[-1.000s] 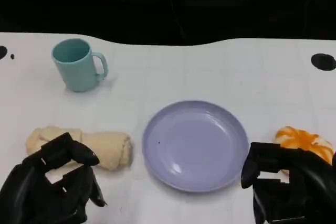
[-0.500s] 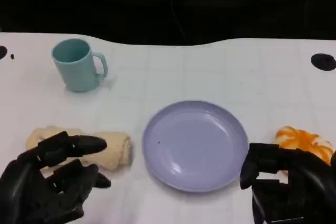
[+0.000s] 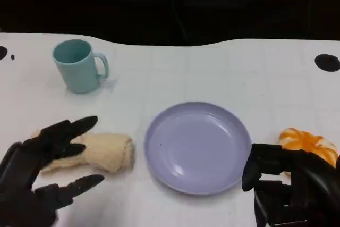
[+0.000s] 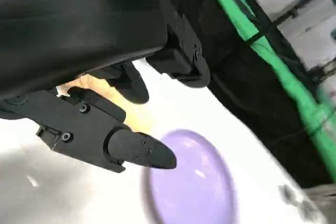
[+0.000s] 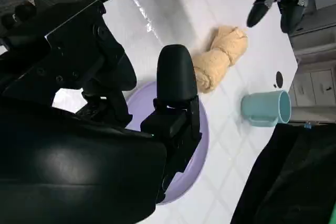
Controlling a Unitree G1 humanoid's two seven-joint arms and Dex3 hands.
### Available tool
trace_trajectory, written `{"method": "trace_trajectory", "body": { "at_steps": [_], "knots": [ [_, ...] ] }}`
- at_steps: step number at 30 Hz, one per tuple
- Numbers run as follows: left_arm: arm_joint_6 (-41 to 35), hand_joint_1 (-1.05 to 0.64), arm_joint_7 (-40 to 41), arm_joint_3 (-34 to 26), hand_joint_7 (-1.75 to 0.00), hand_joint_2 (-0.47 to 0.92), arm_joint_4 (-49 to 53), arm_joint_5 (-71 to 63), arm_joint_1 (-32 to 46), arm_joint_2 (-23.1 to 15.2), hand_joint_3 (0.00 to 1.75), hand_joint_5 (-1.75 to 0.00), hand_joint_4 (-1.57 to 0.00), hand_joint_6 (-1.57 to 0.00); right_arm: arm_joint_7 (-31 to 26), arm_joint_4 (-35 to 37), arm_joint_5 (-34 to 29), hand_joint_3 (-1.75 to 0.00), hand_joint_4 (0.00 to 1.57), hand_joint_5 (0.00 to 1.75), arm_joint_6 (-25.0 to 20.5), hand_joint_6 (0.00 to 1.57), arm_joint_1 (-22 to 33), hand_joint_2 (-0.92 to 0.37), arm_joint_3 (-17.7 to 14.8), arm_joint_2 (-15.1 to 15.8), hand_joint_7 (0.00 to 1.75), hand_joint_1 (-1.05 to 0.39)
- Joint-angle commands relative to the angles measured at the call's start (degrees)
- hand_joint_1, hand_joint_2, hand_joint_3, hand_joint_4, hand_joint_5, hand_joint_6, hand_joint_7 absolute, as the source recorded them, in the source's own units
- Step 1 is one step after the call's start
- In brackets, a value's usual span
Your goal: Grasp the towel on the left side of the plate with the left hand and place it into the plate.
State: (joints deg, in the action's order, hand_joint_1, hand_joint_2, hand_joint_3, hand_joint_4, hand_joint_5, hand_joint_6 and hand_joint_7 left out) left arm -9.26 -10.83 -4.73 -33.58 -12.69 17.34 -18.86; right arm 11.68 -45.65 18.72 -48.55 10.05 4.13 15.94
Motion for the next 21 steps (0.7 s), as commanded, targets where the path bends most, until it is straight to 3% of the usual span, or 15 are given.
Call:
{"method": "trace_trajectory", "body": {
  "at_steps": [1, 10, 21],
  "knots": [
    [-1.7, -0.48, -1.9, 2.01, 0.0, 0.92, -2.97, -9.95, -1.92, -5.32, 0.06, -0.34, -0.31, -0.34, -0.23, -0.07, 0.07, -1.45, 0.82, 1.75, -0.38, 0.65, -0.45, -0.47, -0.28, 0.31, 1.63, 0.09],
    [-3.4, -0.56, -6.77, 9.5, 0.0, 0.92, 2.17, -25.15, -9.58, -10.92, 0.07, -0.27, -0.25, -0.28, -0.36, -0.91, 0.53, -1.44, 0.82, 1.75, -0.97, 0.65, 0.05, -0.46, -0.68, 0.32, 1.63, 0.08],
    [-7.23, -0.57, -11.01, 20.13, 0.0, 0.91, 16.38, -40.48, -20.65, -10.04, 0.01, -0.21, -0.26, -0.27, -0.56, -2.23, 0.52, -1.45, 0.81, 1.75, -1.98, 0.65, 0.52, -0.45, -0.78, 0.61, 1.63, 0.07]
  ]
}}
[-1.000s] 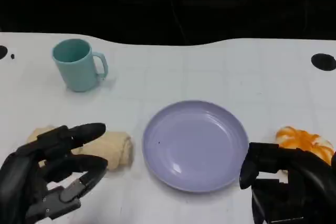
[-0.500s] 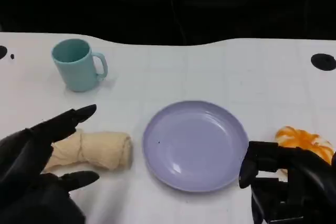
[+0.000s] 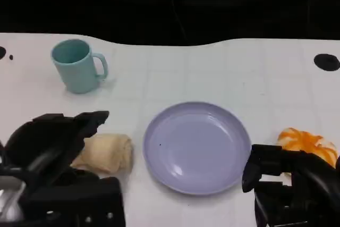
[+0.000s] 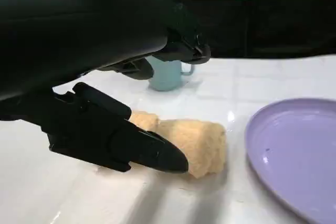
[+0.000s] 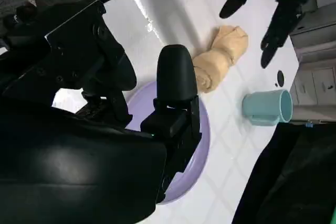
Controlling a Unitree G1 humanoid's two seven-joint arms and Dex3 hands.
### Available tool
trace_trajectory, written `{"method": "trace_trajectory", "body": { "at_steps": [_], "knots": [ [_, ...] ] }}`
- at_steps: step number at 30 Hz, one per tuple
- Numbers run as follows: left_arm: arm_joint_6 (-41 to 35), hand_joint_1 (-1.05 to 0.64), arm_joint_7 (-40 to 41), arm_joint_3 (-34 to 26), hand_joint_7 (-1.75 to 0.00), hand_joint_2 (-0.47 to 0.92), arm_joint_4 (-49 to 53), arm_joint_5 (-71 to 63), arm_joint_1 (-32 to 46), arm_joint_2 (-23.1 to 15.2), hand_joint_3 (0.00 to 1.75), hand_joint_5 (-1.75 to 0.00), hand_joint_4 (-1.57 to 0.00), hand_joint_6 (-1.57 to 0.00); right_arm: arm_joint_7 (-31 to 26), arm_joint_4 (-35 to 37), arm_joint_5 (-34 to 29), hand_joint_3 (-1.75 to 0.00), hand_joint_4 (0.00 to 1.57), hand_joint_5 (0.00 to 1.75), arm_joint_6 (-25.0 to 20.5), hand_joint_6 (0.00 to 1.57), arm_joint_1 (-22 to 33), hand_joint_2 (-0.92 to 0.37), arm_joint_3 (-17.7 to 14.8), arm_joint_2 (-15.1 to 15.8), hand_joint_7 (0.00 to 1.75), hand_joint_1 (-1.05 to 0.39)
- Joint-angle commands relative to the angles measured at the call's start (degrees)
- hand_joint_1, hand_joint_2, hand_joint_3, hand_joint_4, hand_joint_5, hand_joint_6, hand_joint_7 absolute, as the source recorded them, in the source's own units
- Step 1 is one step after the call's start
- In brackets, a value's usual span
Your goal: Grasp the towel on the left side of the plate with the left hand and place it into the plate.
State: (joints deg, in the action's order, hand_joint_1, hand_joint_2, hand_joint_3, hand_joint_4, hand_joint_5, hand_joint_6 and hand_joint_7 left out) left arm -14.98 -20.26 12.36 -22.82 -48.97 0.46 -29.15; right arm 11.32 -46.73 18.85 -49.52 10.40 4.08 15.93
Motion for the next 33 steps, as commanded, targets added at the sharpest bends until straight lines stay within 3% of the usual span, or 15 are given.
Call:
{"method": "trace_trajectory", "body": {
  "at_steps": [1, 16, 22, 23, 25, 26, 27, 28, 29, 30, 31, 33],
  "knots": [
    [-1.58, -0.57, -1.45, 3.75, -0.01, 0.9, 6.99, -4.99, -4.58, 0.44, 0.01, -0.2, -0.28, -0.28, -0.26, -1.27, 0.39, -1.45, 0.81, 1.75, -1.25, 0.65, 0.17, -0.45, -0.78, 0.63, 1.63, 0.07],
    [1.46, -0.52, 6.97, 9.89, 0.0, 0.92, 35.53, -6.4, -16.25, 5.51, 0.01, -0.1, -0.36, -0.32, 0.06, -1.67, 0.48, -1.45, 0.81, 1.75, -1.24, 0.65, 0.85, -0.45, -0.76, 0.59, 1.63, 0.07],
    [3.83, -0.4, 11.68, 10.51, -0.02, 0.92, 45.88, -3.06, -19.3, 6.89, 0.05, -0.1, -0.46, -0.38, -0.35, -2.41, 0.76, -1.46, 0.82, 1.75, -1.81, 0.66, 1.11, -0.44, -0.75, 0.19, 1.62, 0.06],
    [4.9, -0.37, 13.05, 10.44, -0.04, 0.92, 46.7, -2.36, -19.2, 6.81, 0.07, -0.14, -0.54, -0.42, -0.39, -2.57, 0.77, -1.46, 0.82, 1.75, -1.9, 0.66, 1.09, -0.44, -0.71, 0.18, 1.62, 0.05],
    [8.47, -0.3, 17.08, 9.97, -0.03, 0.92, 47.76, -0.62, -18.4, 6.32, 0.14, -0.62, -0.64, -0.63, -0.43, -2.71, 0.85, -1.46, 0.82, 1.75, -2.1, 0.66, 1.02, -0.44, -0.75, 0.16, 1.62, 0.05],
    [10.28, -0.31, 19.14, 9.82, -0.12, 0.92, 48.27, 0.11, -18.01, 5.92, 0.2, -0.93, -0.76, -0.91, -0.41, -2.69, 0.92, -1.46, 0.82, 1.75, -2.18, 0.66, 0.99, -0.44, -0.83, 0.12, 1.62, 0.05],
    [11.69, -0.32, 20.89, 9.69, -0.2, 0.92, 48.78, 0.73, -17.73, 5.64, 0.21, -1.19, -0.77, -1.04, -0.4, -2.64, 0.96, -1.46, 0.82, 1.75, -2.22, 0.66, 0.97, -0.44, -0.91, 0.08, 1.62, 0.05],
    [12.29, -0.32, 22.69, 9.42, -0.54, 0.92, 48.74, 1.15, -17.27, 5.52, 0.21, -1.44, -0.76, -1.01, -0.45, -2.64, 0.92, -1.46, 0.82, 1.75, -2.38, 0.66, 0.89, -0.44, -0.94, 0.11, 1.62, 0.05],
    [12.32, -0.32, 23.87, 9.16, -1.2, 0.92, 48.49, 1.48, -16.9, 5.54, 0.22, -1.62, -0.75, -0.79, -0.45, -2.62, 0.89, -1.46, 0.82, 1.75, -2.44, 0.66, 0.82, -0.44, -0.97, 0.17, 1.62, 0.05],
    [12.28, -0.32, 24.77, 8.88, -1.45, 0.92, 48.16, 1.82, -16.58, 5.6, 0.23, -1.68, -0.74, -0.69, -0.42, -2.59, 0.85, -1.46, 0.82, 1.75, -2.44, 0.66, 0.76, -0.44, -0.99, 0.24, 1.61, 0.05],
    [12.26, -0.31, 25.3, 8.44, -1.58, 0.92, 47.51, 2.49, -16.21, 5.67, 0.23, -1.71, -0.74, -0.63, -0.39, -2.58, 0.8, -1.45, 0.82, 1.75, -2.44, 0.66, 0.71, -0.44, -1.0, 0.33, 1.61, 0.05],
    [12.04, -0.29, 25.52, 7.91, -1.68, 0.92, 45.9, 3.51, -15.64, 5.59, 0.23, -1.74, -0.76, -0.57, -0.43, -2.61, 0.66, -1.45, 0.81, 1.75, -2.54, 0.66, 0.63, -0.44, -0.98, 0.49, 1.61, 0.05]
  ]
}}
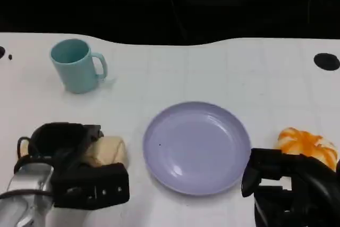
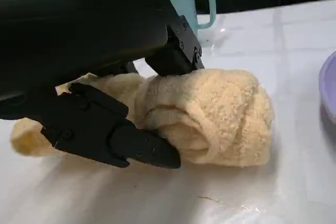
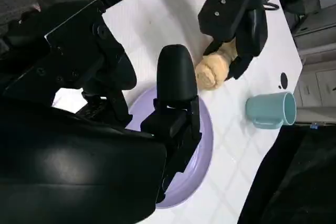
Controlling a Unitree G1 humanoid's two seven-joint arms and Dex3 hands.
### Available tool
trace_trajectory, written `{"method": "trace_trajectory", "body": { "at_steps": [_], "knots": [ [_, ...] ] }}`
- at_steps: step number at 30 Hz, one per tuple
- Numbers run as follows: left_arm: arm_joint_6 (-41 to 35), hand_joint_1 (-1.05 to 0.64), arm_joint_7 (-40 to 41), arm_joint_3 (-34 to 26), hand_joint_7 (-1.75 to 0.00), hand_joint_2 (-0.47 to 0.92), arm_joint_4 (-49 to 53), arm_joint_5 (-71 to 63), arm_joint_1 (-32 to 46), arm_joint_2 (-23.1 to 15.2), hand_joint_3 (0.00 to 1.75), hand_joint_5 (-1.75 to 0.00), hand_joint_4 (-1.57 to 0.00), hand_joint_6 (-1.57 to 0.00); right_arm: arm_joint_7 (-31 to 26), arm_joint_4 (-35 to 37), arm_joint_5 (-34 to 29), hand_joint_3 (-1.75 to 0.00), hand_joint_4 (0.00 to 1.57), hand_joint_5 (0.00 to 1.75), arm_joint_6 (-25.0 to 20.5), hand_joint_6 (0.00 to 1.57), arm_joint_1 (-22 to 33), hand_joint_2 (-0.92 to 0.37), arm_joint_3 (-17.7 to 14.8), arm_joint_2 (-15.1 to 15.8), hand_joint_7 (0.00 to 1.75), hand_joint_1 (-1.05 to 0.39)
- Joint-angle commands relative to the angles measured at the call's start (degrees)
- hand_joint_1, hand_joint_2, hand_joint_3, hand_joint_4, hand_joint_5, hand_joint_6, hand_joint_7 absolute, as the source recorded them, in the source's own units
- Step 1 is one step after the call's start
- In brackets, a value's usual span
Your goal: Grasp the towel on the left side of the plate with the left hand and place it into the plate.
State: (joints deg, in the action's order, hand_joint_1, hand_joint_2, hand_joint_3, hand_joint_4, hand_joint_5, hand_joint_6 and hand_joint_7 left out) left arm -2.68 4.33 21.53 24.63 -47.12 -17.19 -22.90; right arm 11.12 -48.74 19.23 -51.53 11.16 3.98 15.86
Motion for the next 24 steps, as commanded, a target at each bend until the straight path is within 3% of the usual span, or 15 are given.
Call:
{"method": "trace_trajectory", "body": {
  "at_steps": [1, 3, 4, 5, 9, 11, 17, 22, 24],
  "knots": [
    [-0.45, -0.29, 0.74, -1.55, -1.53, 0.92, -2.75, 2.02, 2.34, -0.76, 0.23, -1.74, -0.75, -0.6, -0.22, -0.59, 0.27, -1.45, 0.81, 1.75, -0.59, 0.66, -0.18, -0.44, -0.93, 0.62, 1.61, 0.05],
    [-0.08, -0.28, 0.93, -2.19, -1.4, 0.92, -4.99, 2.57, 3.03, -1.02, 0.22, -1.75, -0.74, -0.65, -0.16, -0.58, 0.36, -1.45, 0.81, 1.75, -0.65, 0.67, -0.22, -0.44, -1.02, 0.64, 1.61, 0.05],
    [0.4, -0.27, 1.41, -2.6, -1.6, 0.92, -6.26, 2.89, 3.44, -1.16, 0.22, -1.75, -0.76, -0.58, -0.03, -0.51, 0.44, -1.45, 0.81, 1.75, -0.57, 0.67, -0.22, -0.44, -1.05, 0.66, 1.61, 0.05],
    [0.9, -0.26, 2.05, -2.99, -1.67, 0.92, -7.39, 3.19, 3.81, -1.25, 0.23, -1.75, -0.77, -0.56, 0.06, -0.45, 0.48, -1.45, 0.81, 1.75, -0.5, 0.67, -0.21, -0.44, -1.06, 0.68, 1.61, 0.05],
    [1.32, -0.21, 3.41, -4.92, -1.74, 0.9, -12.06, 4.09, 4.87, -0.76, 0.3, -1.75, -0.8, -0.56, 0.1, -0.34, 0.61, -1.44, 0.81, 1.75, -0.54, 0.67, -0.11, -0.44, -1.03, 0.51, 1.6, 0.05],
    [1.14, -0.2, 3.58, -5.77, -1.75, 0.72, -13.9, 4.38, 5.09, -0.42, 0.66, -1.75, -0.82, -0.57, 0.19, -0.37, 0.69, -1.44, 0.81, 1.75, -0.4, 0.67, -0.04, -0.44, -1.01, 0.51, 1.6, 0.05],
    [1.33, -0.21, 2.43, -6.86, -1.75, 0.5, -20.28, 5.57, 4.64, 0.48, 1.14, -1.75, -0.88, -0.66, 0.03, -0.61, 1.2, -1.45, 0.81, 1.75, -0.54, 0.67, 0.0, -0.44, -1.06, 0.43, 1.6, 0.05],
    [-1.33, -0.2, -0.46, -5.45, -1.75, 0.44, -25.79, 4.01, 3.41, 2.57, 1.18, -1.75, -0.9, -0.67, -0.65, -1.02, 1.25, -1.45, 0.82, 1.75, -1.52, 0.67, -0.14, -0.44, -0.94, 0.21, 1.6, 0.04],
    [-2.04, -0.21, -1.73, -4.92, -1.75, 0.46, -27.22, 3.78, 2.73, 3.59, 1.11, -1.75, -0.9, -0.65, -0.92, -1.18, 1.38, -1.45, 0.81, 1.75, -1.96, 0.67, -0.17, -0.44, -0.95, 0.06, 1.6, 0.05]
  ]
}}
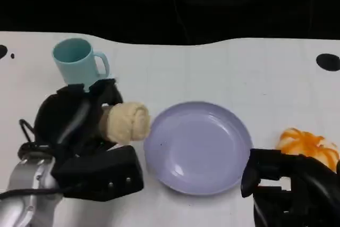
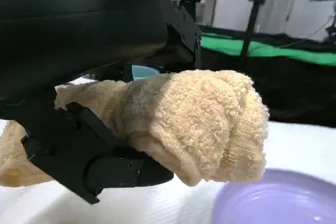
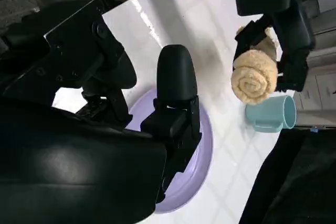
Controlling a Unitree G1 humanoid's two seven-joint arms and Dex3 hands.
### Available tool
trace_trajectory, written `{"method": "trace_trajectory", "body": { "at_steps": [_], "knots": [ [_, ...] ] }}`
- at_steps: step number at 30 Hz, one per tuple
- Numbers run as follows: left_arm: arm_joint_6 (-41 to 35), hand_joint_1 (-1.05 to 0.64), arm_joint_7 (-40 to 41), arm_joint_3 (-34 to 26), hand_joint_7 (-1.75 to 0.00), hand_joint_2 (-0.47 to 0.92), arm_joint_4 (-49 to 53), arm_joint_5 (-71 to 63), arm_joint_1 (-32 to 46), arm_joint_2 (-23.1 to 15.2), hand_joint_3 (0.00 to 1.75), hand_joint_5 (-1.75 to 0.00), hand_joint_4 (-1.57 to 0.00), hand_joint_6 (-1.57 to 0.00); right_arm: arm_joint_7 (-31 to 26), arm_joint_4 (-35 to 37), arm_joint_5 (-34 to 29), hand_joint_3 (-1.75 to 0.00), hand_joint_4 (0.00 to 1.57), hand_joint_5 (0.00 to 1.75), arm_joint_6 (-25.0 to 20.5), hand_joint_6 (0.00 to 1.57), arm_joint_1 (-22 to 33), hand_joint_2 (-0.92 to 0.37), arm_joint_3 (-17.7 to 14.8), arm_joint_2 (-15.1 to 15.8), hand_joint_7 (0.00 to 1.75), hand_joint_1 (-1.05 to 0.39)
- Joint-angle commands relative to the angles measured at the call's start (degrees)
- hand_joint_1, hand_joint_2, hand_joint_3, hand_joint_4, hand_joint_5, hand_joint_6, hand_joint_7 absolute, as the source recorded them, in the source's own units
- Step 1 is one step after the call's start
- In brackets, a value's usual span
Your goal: Grasp the towel on the left side of the plate with the left hand and place it into the plate.
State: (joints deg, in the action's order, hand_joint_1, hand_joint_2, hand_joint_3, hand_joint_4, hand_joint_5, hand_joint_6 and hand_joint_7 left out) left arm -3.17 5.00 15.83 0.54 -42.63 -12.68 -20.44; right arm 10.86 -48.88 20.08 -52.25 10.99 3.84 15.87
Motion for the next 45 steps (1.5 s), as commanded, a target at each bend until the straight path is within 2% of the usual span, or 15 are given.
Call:
{"method": "trace_trajectory", "body": {
  "at_steps": [1, 13, 17, 19, 20, 21, 24, 32, 35, 36, 37, 38, 39, 42, 45],
  "knots": [
    [-2.23, -0.21, -3.16, 1.45, -1.75, 0.46, -3.74, -1.1, -2.56, 2.09, 1.11, -1.75, -0.9, -0.65, -0.72, -1.13, 0.51, -1.45, 0.81, 1.75, -1.26, 0.67, 0.04, -0.44, -0.76, 0.05, 1.6, 0.05],
    [-7.49, -0.23, -8.02, 7.29, -1.75, 0.44, -4.01, -3.67, -7.88, 10.25, 1.19, -1.75, -0.94, -0.71, -1.24, -1.57, 0.93, -1.44, 0.82, 1.75, -1.74, 0.68, -0.17, -0.44, -0.7, 0.18, 1.59, 0.04],
    [-8.11, -0.21, -9.3, 9.22, -1.75, 0.42, -2.9, -3.93, -8.61, 11.52, 1.08, -1.75, -0.92, -0.69, -1.33, -1.5, 0.82, -1.45, 0.82, 1.75, -1.29, 0.68, -0.12, -0.44, -0.63, 0.22, 1.6, 0.04],
    [-8.35, -0.21, -10.11, 10.41, -1.73, 0.48, -1.6, -4.23, -8.97, 12.08, 1.03, -1.75, -0.92, -0.7, -1.32, -1.61, 0.78, -1.45, 0.82, 1.75, -1.2, 0.68, -0.1, -0.43, -0.7, 0.35, 1.6, 0.04],
    [-8.83, -0.22, -10.65, 10.99, -1.69, 0.5, -1.03, -4.45, -9.16, 12.46, 1.02, -1.75, -0.92, -0.71, -1.36, -1.71, 0.79, -1.45, 0.82, 1.75, -1.18, 0.68, -0.06, -0.43, -0.77, 0.33, 1.6, 0.04],
    [-9.34, -0.22, -11.1, 11.43, -1.52, 0.5, -0.62, -4.58, -9.3, 12.83, 1.03, -1.75, -0.9, -0.76, -1.42, -1.82, 0.78, -1.45, 0.82, 1.75, -1.19, 0.68, -0.01, -0.43, -0.82, 0.32, 1.6, 0.04],
    [-10.11, -0.23, -11.44, 12.16, -1.37, 0.5, 0.32, -4.34, -9.54, 13.9, 1.02, -1.75, -0.88, -0.78, -1.5, -2.07, 1.0, -1.45, 0.82, 1.75, -1.35, 0.68, 0.12, -0.44, -1.06, 0.19, 1.6, 0.05],
    [-13.18, -0.2, -13.55, 12.87, -1.41, 0.55, 1.54, -3.15, -10.39, 16.7, 0.94, -1.75, -0.82, -0.69, -1.6, -1.94, 1.19, -1.45, 0.82, 1.75, -1.21, 0.68, 0.15, -0.44, -1.07, -0.12, 1.6, 0.06],
    [-14.78, -0.21, -14.74, 12.7, -1.14, 0.59, 1.04, -2.83, -10.3, 17.54, 0.82, -1.75, -0.77, -0.68, -1.81, -1.86, 0.97, -1.45, 0.82, 1.75, -1.13, 0.68, 0.12, -0.44, -0.86, -0.18, 1.6, 0.06],
    [-15.57, -0.23, -15.78, 12.54, -0.95, 0.66, 0.61, -2.52, -10.27, 17.71, 0.7, -1.75, -0.69, -0.66, -1.96, -1.88, 0.78, -1.45, 0.82, 1.75, -1.15, 0.68, 0.1, -0.44, -0.75, -0.14, 1.6, 0.05],
    [-16.35, -0.27, -17.21, 12.44, -0.65, 0.78, 0.1, -2.14, -10.28, 17.6, 0.47, -1.64, -0.58, -0.65, -1.97, -1.84, 0.68, -1.44, 0.82, 1.75, -0.93, 0.68, 0.15, -0.44, -0.75, -0.09, 1.6, 0.05],
    [-17.24, -0.31, -18.77, 12.61, -0.45, 0.85, -0.46, -2.1, -10.39, 17.27, 0.33, -1.41, -0.53, -0.63, -2.02, -1.84, 0.6, -1.44, 0.82, 1.75, -0.73, 0.68, 0.24, -0.44, -0.79, -0.09, 1.6, 0.05],
    [-18.08, -0.38, -20.15, 12.88, -0.24, 0.89, -0.93, -2.33, -10.55, 16.91, 0.27, -1.03, -0.47, -0.57, -2.07, -1.83, 0.56, -1.44, 0.82, 1.75, -0.5, 0.69, 0.36, -0.44, -0.87, -0.15, 1.6, 0.05],
    [-19.96, -0.48, -23.12, 13.74, -0.04, 0.92, -2.13, -3.33, -10.83, 16.04, 0.25, -0.51, -0.42, -0.46, -2.77, -2.08, 0.35, -1.44, 0.82, 1.75, -0.17, 0.69, 0.99, -0.44, -1.21, -0.65, 1.6, 0.06],
    [-20.63, -0.58, -24.17, 14.29, 0.0, 0.92, -2.98, -3.81, -10.72, 15.42, 0.24, -0.33, -0.34, -0.39, -3.52, -2.51, 0.74, -1.44, 0.83, 1.75, -0.26, 0.69, 1.63, -0.46, -1.94, -1.33, 1.59, 0.07]
  ]
}}
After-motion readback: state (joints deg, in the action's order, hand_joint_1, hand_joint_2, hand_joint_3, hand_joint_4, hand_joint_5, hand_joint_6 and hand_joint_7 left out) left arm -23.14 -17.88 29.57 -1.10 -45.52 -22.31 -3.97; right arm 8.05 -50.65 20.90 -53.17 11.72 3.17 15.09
